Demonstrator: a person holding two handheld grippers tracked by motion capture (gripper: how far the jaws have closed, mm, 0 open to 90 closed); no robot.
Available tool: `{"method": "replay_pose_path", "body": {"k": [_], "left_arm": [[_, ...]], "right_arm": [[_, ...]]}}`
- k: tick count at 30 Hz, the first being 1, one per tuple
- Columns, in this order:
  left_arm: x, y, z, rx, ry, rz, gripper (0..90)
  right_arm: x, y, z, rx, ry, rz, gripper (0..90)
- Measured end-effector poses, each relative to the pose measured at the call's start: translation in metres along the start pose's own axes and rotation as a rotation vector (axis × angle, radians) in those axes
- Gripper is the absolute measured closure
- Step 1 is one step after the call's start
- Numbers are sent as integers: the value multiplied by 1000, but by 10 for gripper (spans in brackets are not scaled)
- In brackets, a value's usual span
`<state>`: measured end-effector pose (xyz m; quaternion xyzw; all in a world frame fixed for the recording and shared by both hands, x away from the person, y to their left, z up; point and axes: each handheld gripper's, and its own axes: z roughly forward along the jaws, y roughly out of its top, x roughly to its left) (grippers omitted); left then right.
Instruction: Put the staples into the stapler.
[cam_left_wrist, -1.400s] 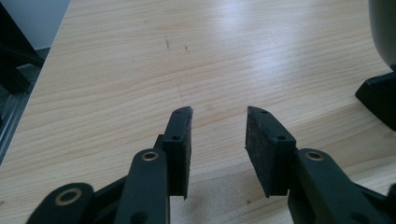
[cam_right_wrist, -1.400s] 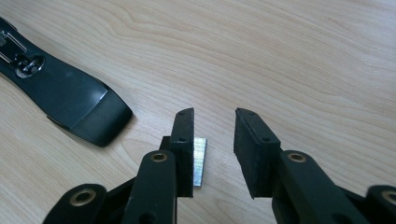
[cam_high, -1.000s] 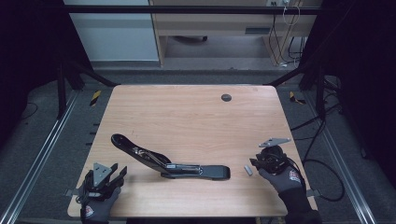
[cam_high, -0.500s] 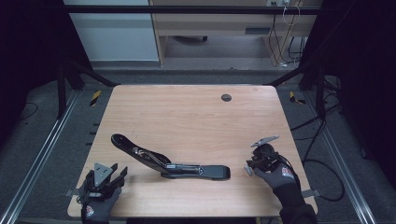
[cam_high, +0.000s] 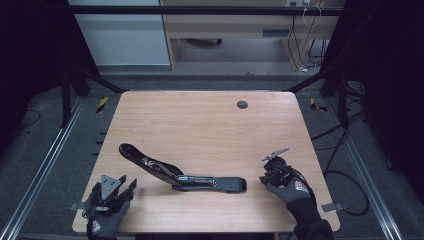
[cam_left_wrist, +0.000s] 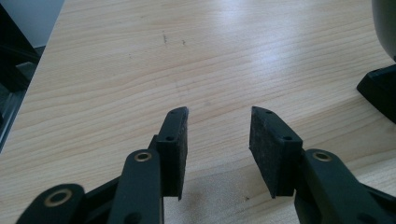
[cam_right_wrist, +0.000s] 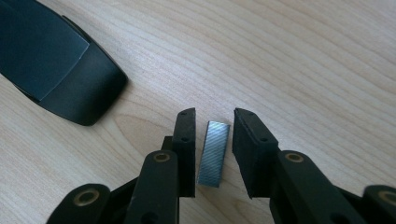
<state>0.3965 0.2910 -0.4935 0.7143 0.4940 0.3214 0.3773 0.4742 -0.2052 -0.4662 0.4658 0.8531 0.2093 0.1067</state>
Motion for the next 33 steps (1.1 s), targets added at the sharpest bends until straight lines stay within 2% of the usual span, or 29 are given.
{"method": "replay_pose_path", "body": {"k": [17,24,30,33], "left_arm": [[0,0,0,0,-1,1,564],[0,0,0,0,0,1,564],[0,0,0,1,-2,2,564],[0,0,0,1,-1,2,565]], "right_arm": [[0,0,4,52,-5,-5,779],[1,2,-4,22,6,-27,780],[5,7,-18,-38,41,-99,780],[7,8,-21,-51,57,-104,780]]}}
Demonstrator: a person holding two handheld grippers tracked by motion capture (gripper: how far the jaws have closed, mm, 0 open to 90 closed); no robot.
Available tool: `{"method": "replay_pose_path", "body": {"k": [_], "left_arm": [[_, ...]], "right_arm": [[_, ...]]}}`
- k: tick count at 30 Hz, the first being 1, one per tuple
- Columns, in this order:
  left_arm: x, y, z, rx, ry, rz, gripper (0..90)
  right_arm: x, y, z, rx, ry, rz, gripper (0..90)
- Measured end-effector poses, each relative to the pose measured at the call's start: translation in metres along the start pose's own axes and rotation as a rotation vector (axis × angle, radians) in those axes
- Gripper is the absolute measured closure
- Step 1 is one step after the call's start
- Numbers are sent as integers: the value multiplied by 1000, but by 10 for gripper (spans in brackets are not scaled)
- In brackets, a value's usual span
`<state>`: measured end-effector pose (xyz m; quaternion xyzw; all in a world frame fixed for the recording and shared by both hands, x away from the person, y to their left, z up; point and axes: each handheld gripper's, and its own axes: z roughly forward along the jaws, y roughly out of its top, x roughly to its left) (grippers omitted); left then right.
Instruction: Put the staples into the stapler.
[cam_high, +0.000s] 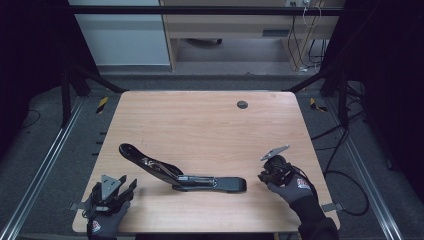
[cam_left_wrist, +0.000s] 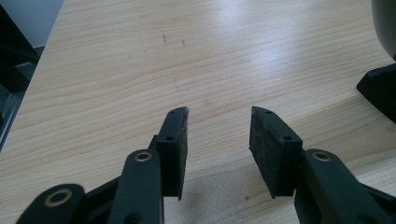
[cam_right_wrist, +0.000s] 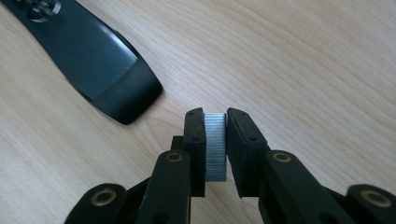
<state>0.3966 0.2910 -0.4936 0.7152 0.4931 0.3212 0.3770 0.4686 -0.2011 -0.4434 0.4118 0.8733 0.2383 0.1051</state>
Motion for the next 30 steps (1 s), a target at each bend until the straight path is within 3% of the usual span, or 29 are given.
{"method": "replay_pose_path", "body": {"k": [1,3,9,15,21,30], "left_arm": [[0,0,0,1,1,1,565],[0,0,0,1,1,3,565],[-1,0,0,3,4,6,565],[-1,0,1,5,1,9,566],[-1,0,1,5,-2,9,565],[-1,0,2,6,-4,8,565]], "right_arm": [[1,2,-3,-20,3,-29,780],[2,2,-4,-26,3,-31,781],[5,8,-12,-88,21,-113,782],[13,17,-18,-154,78,-179,782],[21,27,-16,-165,136,-257,782],[32,41,-9,-172,176,-304,782]]}}
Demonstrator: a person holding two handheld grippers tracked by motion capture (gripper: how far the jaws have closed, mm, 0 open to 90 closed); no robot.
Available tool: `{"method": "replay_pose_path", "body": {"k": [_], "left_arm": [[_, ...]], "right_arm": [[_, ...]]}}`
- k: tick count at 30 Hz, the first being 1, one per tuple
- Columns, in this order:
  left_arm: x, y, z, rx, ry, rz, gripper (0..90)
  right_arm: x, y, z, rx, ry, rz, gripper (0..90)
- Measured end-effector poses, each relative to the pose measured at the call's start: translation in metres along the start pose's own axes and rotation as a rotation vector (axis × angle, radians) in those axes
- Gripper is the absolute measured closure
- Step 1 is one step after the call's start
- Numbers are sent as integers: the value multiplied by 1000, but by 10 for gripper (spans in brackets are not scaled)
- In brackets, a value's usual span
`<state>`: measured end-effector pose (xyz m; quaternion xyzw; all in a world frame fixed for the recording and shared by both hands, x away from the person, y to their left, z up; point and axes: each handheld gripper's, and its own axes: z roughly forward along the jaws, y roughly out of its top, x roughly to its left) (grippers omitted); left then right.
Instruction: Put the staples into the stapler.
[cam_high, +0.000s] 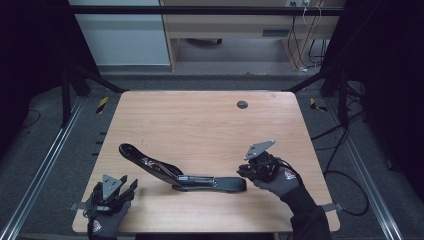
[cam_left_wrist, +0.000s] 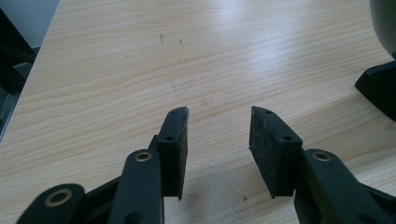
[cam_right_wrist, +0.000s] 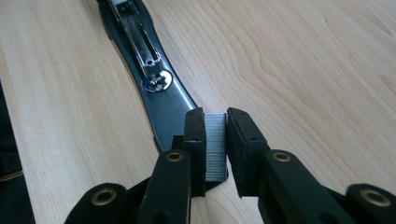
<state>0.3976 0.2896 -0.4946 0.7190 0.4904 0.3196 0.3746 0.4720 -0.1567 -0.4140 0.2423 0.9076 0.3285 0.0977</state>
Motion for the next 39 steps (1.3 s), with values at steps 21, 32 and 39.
{"method": "replay_pose_path", "body": {"k": [21,32,39], "left_arm": [[1,0,0,0,-2,-3,566],[1,0,0,-1,-4,-6,566],[1,0,0,-1,-4,-6,567]], "right_arm": [[10,42,20,-16,98,-135,782],[9,61,29,1,139,-187,782],[10,70,35,16,156,-223,782]]}}
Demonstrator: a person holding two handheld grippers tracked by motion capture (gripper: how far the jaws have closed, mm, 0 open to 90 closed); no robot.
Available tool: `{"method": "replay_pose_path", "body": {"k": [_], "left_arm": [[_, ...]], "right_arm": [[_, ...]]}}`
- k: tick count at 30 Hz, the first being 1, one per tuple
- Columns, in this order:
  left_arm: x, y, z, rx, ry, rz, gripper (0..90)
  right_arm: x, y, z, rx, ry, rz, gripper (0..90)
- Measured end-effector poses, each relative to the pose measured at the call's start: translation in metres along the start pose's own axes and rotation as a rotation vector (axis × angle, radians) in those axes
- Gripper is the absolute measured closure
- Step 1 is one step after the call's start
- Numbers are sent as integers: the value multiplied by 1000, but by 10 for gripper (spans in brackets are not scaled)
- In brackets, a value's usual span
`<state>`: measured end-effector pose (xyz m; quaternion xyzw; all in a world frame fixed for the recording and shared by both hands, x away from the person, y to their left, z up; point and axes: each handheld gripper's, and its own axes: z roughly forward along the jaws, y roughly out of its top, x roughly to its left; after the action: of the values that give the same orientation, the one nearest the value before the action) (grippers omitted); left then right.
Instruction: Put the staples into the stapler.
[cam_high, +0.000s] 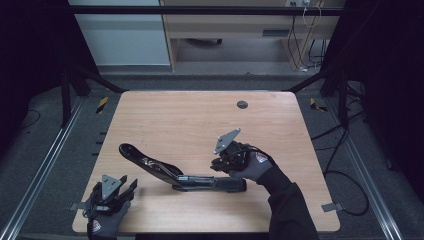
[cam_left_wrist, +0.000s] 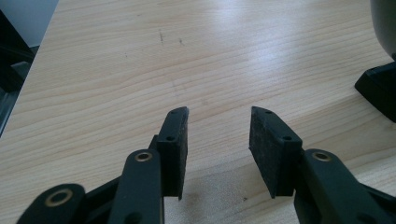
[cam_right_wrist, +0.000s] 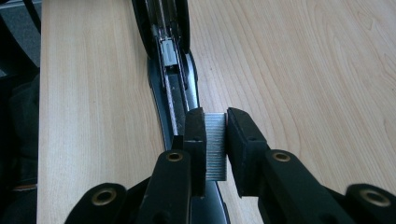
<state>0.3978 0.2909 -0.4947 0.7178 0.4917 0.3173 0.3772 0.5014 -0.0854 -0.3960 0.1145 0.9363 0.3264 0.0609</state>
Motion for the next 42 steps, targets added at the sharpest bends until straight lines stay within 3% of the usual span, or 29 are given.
{"method": "replay_pose_path", "body": {"k": [10,14,20,27,42], "left_arm": [[0,0,0,-2,-2,-1,569],[0,0,0,-2,0,0,570],[0,0,0,-1,-2,0,570],[0,0,0,-2,-1,2,569],[-1,0,0,0,-3,3,571]], "right_arm": [[-3,9,7,21,31,-28,782],[-2,12,9,27,24,-45,783],[4,16,14,43,-22,-70,783],[7,19,24,63,28,-88,783],[7,13,36,90,72,-105,783]]}}
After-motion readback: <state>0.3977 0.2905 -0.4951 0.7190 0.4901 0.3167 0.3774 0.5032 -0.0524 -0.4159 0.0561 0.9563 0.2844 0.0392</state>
